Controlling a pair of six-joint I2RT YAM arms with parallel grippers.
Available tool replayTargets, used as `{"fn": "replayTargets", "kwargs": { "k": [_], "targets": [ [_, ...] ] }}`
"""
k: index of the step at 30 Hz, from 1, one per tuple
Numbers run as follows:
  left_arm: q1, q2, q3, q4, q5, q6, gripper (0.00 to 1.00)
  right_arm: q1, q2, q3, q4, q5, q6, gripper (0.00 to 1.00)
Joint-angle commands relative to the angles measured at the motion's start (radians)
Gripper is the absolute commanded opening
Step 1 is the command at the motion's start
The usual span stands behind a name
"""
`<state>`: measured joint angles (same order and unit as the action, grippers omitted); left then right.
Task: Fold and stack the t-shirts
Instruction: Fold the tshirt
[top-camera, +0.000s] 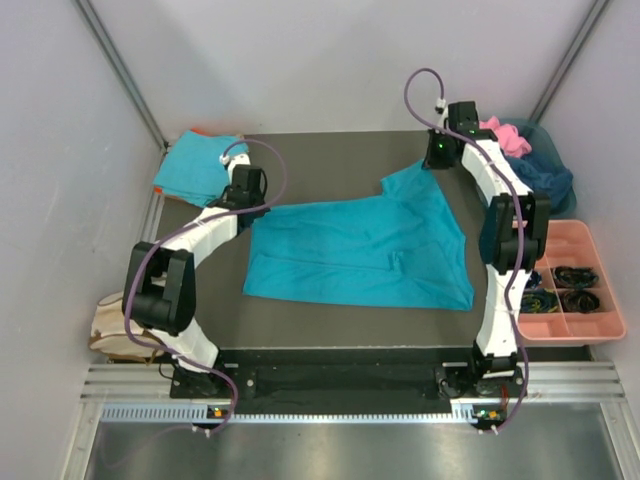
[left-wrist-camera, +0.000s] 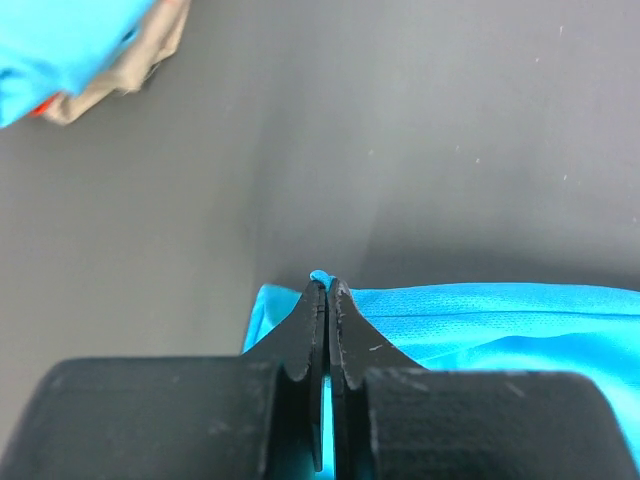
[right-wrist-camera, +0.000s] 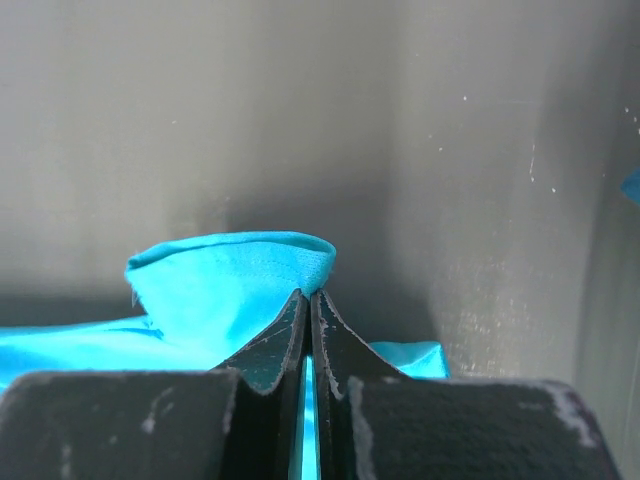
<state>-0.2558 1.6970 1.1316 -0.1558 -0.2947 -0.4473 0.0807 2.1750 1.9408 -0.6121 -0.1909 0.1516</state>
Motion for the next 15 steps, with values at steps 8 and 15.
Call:
{"fn": "replayTargets", "kwargs": {
  "k": [8,15],
  "targets": [
    [0.001,-0.129,-0.093,0.061,-0.055,-0.025,0.0,0.041,-0.179,-0.078,0.044,0.064,0.011,0.0],
    [0.0,-0.175,-0.139,0.087,-0.075,-0.027,0.0,0.045,-0.214,-0.115,0.044,0.103,0.003,0.0]
  ]
}}
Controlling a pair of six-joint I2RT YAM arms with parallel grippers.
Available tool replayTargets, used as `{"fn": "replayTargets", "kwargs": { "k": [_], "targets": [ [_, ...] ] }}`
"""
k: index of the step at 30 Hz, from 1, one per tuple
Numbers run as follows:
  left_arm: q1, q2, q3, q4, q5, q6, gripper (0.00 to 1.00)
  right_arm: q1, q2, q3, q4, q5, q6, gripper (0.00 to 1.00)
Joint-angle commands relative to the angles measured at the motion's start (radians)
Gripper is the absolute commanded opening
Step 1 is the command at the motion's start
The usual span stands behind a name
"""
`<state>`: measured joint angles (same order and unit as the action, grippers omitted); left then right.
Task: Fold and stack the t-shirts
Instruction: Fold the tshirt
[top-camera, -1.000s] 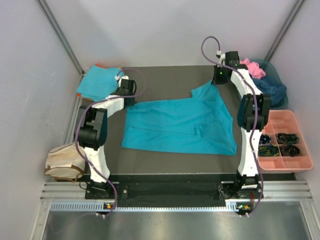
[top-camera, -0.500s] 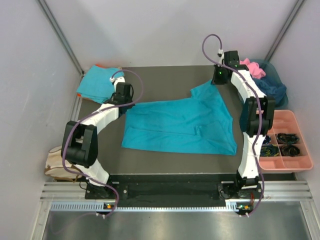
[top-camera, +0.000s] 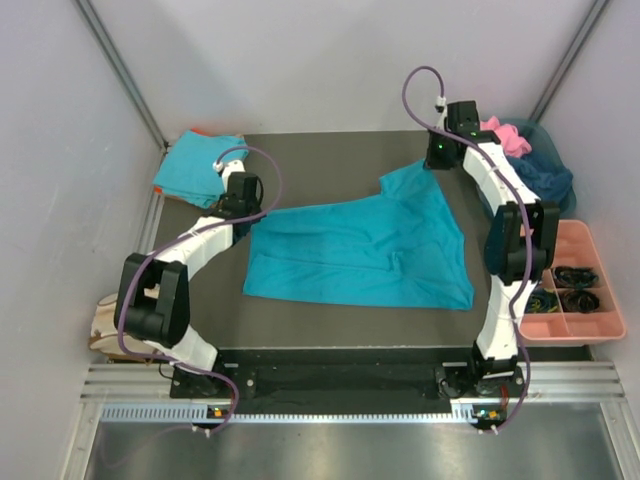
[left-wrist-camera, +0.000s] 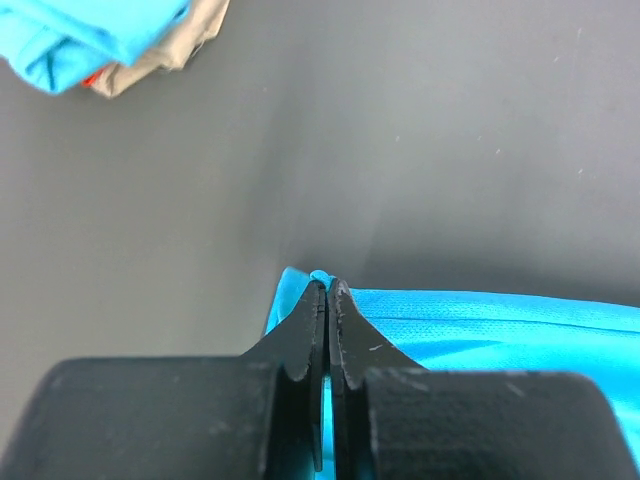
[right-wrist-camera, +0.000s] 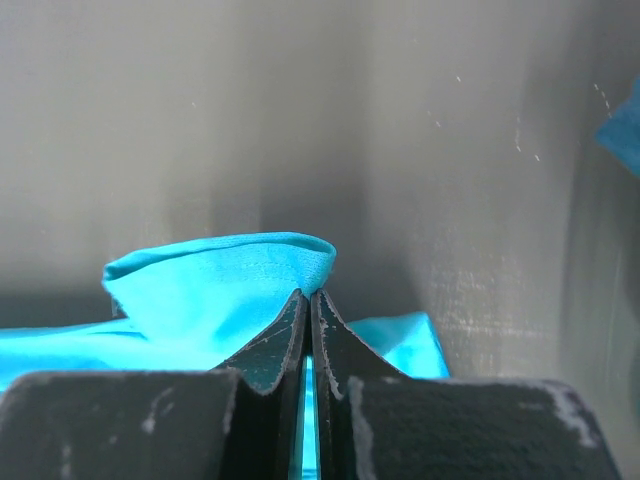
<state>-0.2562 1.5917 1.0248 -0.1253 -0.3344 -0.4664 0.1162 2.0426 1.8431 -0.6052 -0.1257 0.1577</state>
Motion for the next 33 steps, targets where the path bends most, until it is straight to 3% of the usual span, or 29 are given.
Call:
{"fn": "replayTargets", "kwargs": {
  "k": [1,14,23,33],
  "targets": [
    [0.0,-0.075,-0.037,0.059,-0.037,-0.008,0.0,0.01,-0.084,-0.024,0.039,0.041,-0.003,0.0],
    [0.0,-0.114,-0.089,0.079,-0.064,-0.009,0.0,0.022,-0.157,-0.087,0.053,0.09,0.032,0.0],
    [0.0,-0.079,-0.08,0.093,-0.038,-0.011,0.0,0.023,-0.306,-0.261,0.068,0.161,0.129,0.0],
    [0.0,-0.067,-0.094,0.107,-0.023,-0.023,0.0,0.051,-0.505,-0.562,0.078,0.156,0.232,0.0]
  ]
}}
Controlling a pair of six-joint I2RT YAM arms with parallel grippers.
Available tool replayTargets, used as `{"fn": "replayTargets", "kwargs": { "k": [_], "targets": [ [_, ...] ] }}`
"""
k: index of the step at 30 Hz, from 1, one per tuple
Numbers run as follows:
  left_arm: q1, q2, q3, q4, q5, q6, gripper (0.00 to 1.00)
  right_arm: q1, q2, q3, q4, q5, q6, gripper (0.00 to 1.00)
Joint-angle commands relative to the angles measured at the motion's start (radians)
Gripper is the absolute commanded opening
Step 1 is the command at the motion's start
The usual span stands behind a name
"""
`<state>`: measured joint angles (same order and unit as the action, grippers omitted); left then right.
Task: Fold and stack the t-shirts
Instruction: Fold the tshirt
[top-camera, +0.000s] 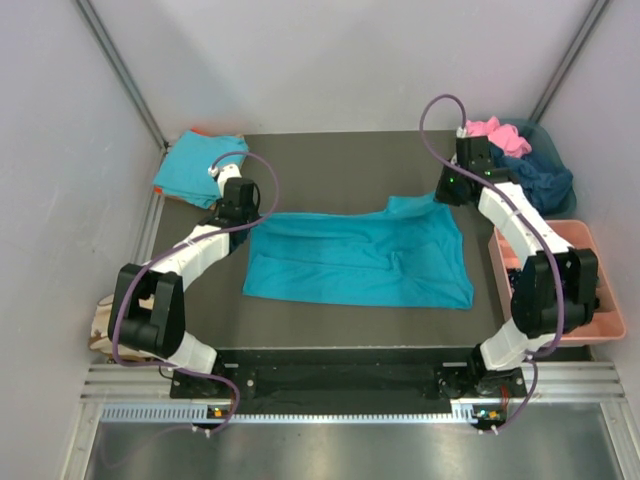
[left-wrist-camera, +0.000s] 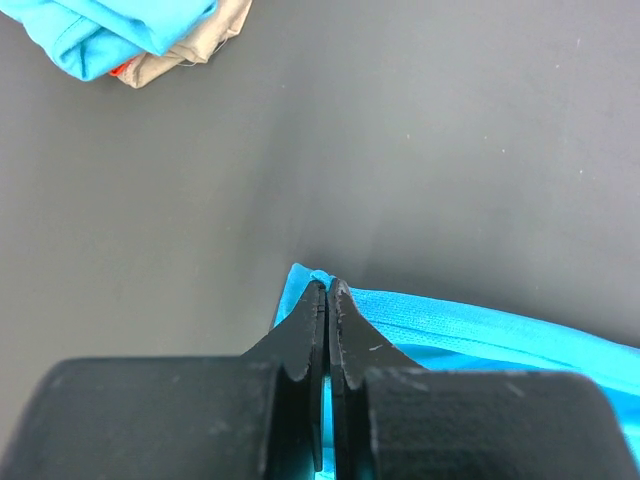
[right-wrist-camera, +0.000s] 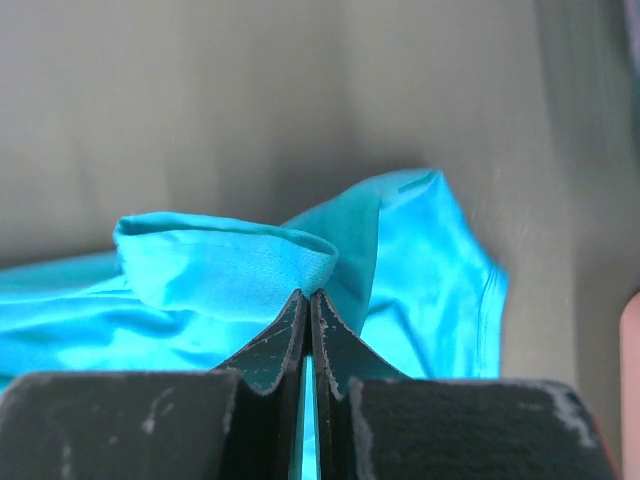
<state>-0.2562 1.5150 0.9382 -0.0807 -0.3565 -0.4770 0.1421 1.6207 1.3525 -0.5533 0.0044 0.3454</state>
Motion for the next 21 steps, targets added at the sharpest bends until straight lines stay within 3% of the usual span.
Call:
{"fn": "replayTargets", "kwargs": {
  "k": [1,21],
  "targets": [
    [0.0,0.01,-0.009,0.062,0.002,-0.014,0.0,0.025,-0.097,-0.088,0.023,0.028,0.055,0.0],
    [-0.015,0.001,-0.058,0.055,0.016,-0.04,0.0,0.025,-0.485,-0.343,-0.077,0.158,0.116,0.0]
  ]
}}
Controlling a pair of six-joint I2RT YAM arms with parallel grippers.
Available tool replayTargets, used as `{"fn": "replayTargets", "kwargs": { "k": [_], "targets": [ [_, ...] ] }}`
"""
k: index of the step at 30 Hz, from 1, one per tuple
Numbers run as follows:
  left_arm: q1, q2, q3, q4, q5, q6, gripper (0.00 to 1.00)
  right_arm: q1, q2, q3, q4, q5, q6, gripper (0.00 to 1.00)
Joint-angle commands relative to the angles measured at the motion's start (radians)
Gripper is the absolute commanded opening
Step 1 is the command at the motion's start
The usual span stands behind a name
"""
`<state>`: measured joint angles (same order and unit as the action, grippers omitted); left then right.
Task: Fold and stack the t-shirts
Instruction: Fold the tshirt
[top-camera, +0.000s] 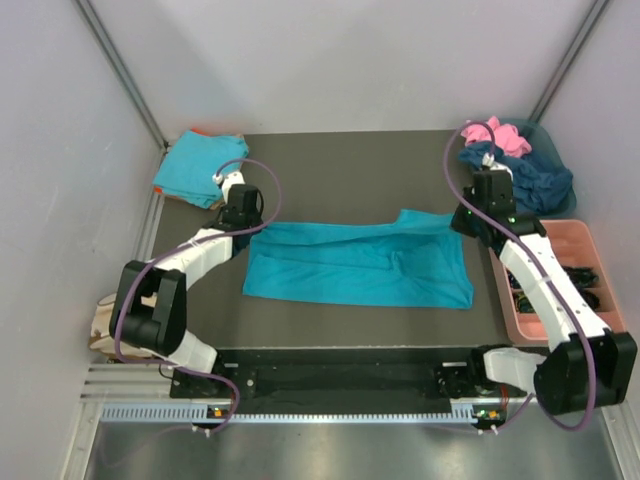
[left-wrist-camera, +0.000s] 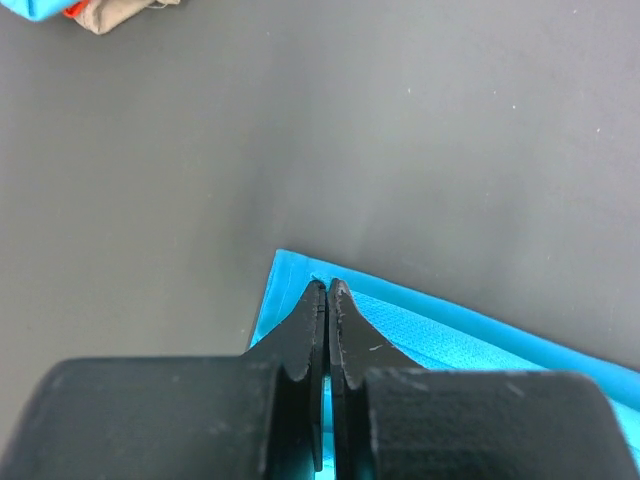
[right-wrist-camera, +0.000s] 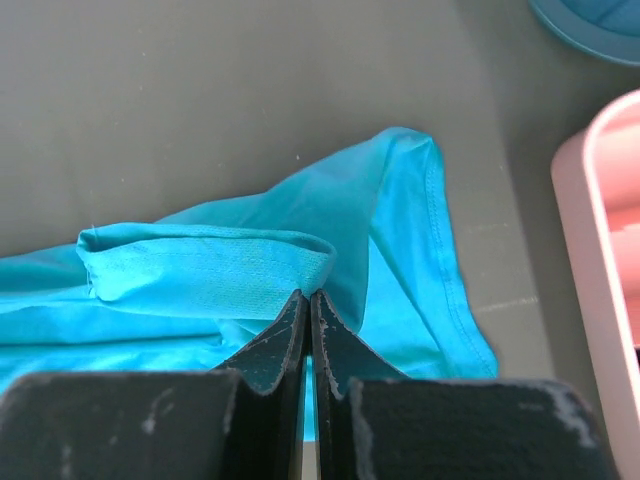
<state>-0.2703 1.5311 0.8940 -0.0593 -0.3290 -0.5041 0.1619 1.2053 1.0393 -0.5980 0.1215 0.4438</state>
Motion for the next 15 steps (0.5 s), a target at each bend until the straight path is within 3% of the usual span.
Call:
{"fn": "replayTargets", "kwargs": {
  "k": [1,15],
  "targets": [
    [-0.001,-0.02,-0.018,0.029,-0.013,-0.014,0.0,0.005,-0.085,-0.036,-0.036,0.04,0.018,0.0],
    [-0.003,-0.12,-0.107,-0.002,-0.03,-0.048,0.0,0.007,-0.115,-0.148,-0.04,0.0,0.038,0.0]
  ]
}}
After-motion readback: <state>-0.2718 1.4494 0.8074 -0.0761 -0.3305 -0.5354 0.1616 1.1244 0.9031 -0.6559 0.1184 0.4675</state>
